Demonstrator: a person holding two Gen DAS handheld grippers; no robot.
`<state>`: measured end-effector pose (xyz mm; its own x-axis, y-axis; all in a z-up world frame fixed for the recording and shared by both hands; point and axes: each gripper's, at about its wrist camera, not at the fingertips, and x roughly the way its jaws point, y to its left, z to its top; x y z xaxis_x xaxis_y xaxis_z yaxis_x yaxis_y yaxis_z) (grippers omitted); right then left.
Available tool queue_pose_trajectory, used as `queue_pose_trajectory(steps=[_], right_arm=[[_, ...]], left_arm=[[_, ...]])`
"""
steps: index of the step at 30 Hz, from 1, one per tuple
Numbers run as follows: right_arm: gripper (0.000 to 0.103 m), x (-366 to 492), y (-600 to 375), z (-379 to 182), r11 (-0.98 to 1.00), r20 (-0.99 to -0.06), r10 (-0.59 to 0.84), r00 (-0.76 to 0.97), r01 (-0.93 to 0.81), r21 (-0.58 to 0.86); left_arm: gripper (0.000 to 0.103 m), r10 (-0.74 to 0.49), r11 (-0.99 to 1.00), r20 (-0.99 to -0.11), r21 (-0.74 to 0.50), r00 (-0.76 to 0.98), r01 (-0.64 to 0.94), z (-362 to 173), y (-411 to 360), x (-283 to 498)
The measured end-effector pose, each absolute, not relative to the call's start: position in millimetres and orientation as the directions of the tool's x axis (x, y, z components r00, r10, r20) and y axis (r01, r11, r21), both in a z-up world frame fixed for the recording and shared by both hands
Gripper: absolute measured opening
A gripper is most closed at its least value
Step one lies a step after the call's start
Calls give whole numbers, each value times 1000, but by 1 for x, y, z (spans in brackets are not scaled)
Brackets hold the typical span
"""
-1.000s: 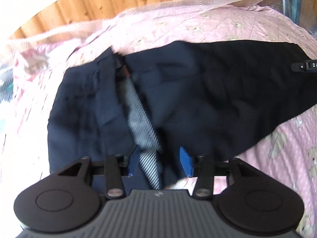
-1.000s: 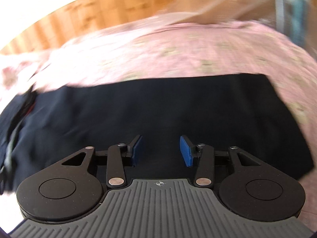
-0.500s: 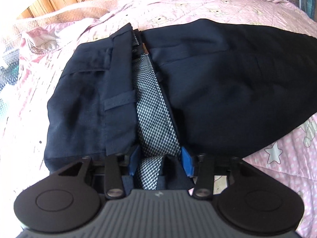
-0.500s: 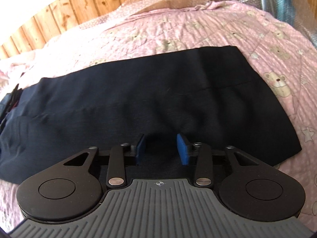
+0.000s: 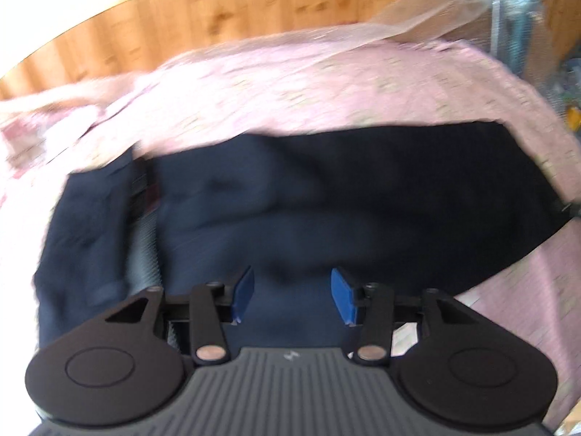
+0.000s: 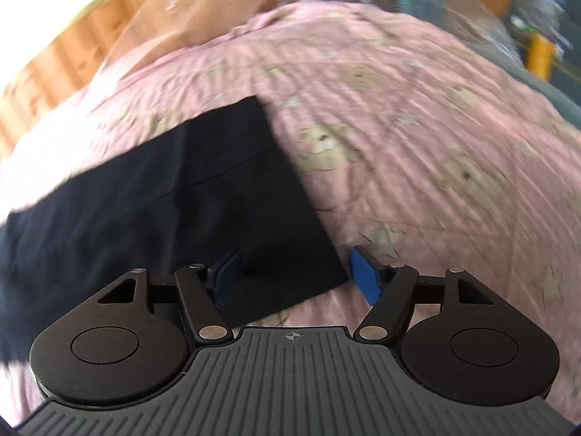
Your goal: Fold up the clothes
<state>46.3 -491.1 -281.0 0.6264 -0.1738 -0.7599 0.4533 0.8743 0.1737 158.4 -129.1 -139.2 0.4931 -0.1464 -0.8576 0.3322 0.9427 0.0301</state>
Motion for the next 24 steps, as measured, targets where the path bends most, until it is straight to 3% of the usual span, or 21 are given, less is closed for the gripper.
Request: queue_pose_trajectory(steps=[1,2,3,5,14,19,21,22,24], right_arm=[[36,49,-491,-281,886,-761,-178,624,438,152],[28,52,-491,-282,897,-762,-183,622,422,130],[8,54,-491,-281,908,-761,-187,621,405,107],[7,52,-479,-273,935,-747,-197,635,351,52],[6,53,-425,-255,971,-671,-239,702,193,-144],[6,53,-405,-250,975,-654,-221,723,145,-169],[6,54,-398,-246,978,-647,-208,734,133,-164],[6,54,-395,-245,979,-644,-201,739,127,-160],[6,56,-392,-241,984,-640,-177,748,116,-136]], left_arm=[[48,-173,934,-860,12,480,357,-140,-148,165],[48,-199,924,-862,-7,466,382,-140,-168,171],[49,-225,913,-864,-25,451,406,-140,-187,177],[55,-275,889,-865,-63,420,453,-141,-226,189],[64,-477,738,-843,-231,248,634,-145,-399,245],[64,-438,763,-857,-194,271,617,-156,-392,249],[44,-419,774,-863,-177,283,608,-161,-387,251],[7,-409,780,-866,-168,289,603,-163,-384,251],[6,-390,791,-871,-150,300,593,-168,-379,252]])
